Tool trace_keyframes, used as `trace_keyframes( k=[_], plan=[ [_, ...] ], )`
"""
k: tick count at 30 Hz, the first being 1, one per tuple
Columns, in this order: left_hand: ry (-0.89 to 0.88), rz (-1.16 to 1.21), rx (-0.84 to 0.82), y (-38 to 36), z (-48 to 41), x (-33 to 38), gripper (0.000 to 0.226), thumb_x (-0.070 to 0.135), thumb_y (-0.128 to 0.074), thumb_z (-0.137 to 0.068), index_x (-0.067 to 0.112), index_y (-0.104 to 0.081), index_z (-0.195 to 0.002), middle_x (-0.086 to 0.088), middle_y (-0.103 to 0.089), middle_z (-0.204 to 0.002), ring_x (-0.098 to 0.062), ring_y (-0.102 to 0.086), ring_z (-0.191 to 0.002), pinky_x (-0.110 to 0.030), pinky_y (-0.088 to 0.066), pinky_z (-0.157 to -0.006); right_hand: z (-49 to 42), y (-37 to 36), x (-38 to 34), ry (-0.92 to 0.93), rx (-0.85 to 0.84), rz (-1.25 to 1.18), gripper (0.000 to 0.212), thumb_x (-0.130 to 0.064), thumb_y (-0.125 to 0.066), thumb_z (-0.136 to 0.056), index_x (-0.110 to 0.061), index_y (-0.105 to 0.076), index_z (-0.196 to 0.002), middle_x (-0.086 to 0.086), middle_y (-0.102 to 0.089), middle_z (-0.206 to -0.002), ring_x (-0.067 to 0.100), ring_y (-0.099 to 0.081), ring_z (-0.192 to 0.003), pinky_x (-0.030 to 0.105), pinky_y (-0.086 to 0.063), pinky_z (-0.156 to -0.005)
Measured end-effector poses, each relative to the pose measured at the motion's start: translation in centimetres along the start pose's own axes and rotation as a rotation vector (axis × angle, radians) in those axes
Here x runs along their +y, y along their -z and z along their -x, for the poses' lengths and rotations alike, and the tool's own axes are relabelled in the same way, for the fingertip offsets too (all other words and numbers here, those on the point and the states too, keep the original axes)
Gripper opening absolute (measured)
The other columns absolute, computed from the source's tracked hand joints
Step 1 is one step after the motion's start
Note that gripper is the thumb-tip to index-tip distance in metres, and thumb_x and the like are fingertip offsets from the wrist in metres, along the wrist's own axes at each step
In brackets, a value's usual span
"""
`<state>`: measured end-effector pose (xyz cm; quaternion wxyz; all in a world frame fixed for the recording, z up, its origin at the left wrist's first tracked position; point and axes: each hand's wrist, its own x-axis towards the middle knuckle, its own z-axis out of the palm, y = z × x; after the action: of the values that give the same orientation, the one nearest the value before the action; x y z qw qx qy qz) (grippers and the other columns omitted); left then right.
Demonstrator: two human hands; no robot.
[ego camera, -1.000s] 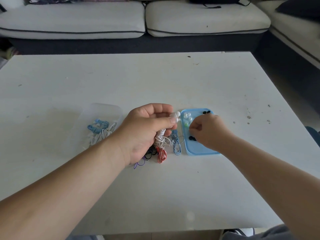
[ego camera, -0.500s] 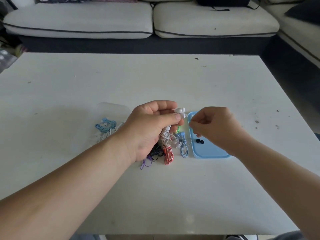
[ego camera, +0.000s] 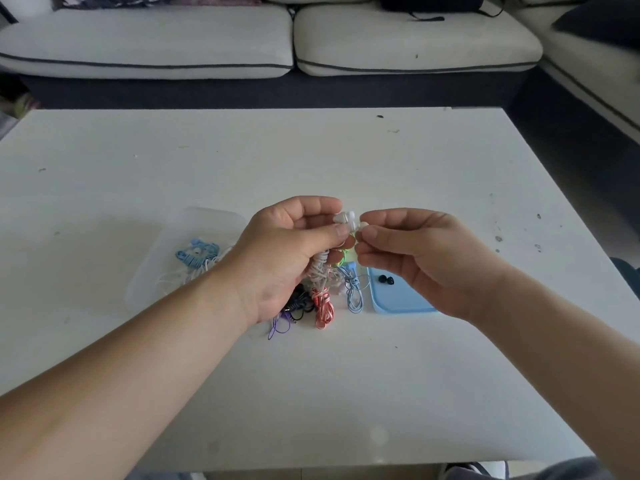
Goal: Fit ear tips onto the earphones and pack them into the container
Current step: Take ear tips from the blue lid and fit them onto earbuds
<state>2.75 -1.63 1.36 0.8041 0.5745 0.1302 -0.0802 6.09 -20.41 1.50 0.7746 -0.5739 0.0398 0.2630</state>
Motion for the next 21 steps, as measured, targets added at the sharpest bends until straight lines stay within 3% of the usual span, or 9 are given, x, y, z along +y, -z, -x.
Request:
trace_keyframes(
  k=[5, 16, 21],
  plan=[
    [-0.024, -0.017, -0.003, 0.06, 0.04, 0.07, 0.031, -0.007, -0.075, -0.084, 0.008, -0.072, -0.111, -0.010, -0.076, -0.097, -0.021, -0.075, -0.087, -0.027, -0.059, -0.070, -0.09, 0.26, -0.08, -0.015, 0.010, -0.032, 0.017, 0.006, -0.068, -0.085, 0.005, -0.072, -0.102, 0.018, -0.074, -0.088, 0.023, -0.075, -0.079, 0.028, -0.062, -0.072],
    [-0.095, -0.079, 0.015, 0.06, 0.03, 0.00, 0.029, -0.004, -0.078, -0.083, 0.011, -0.073, -0.108, -0.009, -0.076, -0.097, -0.019, -0.074, -0.086, -0.027, -0.057, -0.072, -0.36, 0.22, 0.26, -0.044, -0.060, -0.065, 0.040, -0.003, -0.072, -0.079, 0.013, -0.066, -0.116, 0.017, -0.073, -0.090, 0.022, -0.074, -0.082, 0.026, -0.060, -0.074],
    [-0.137, -0.135, 0.047, 0.05, 0.03, -0.12, 0.028, -0.004, -0.079, -0.084, 0.011, -0.073, -0.107, -0.006, -0.076, -0.092, -0.018, -0.074, -0.083, -0.028, -0.058, -0.073, -0.36, 0.08, 0.47, -0.019, -0.052, -0.073, 0.040, -0.003, -0.072, -0.081, 0.015, -0.065, -0.117, 0.019, -0.073, -0.091, 0.023, -0.074, -0.082, 0.026, -0.060, -0.073]
  ],
)
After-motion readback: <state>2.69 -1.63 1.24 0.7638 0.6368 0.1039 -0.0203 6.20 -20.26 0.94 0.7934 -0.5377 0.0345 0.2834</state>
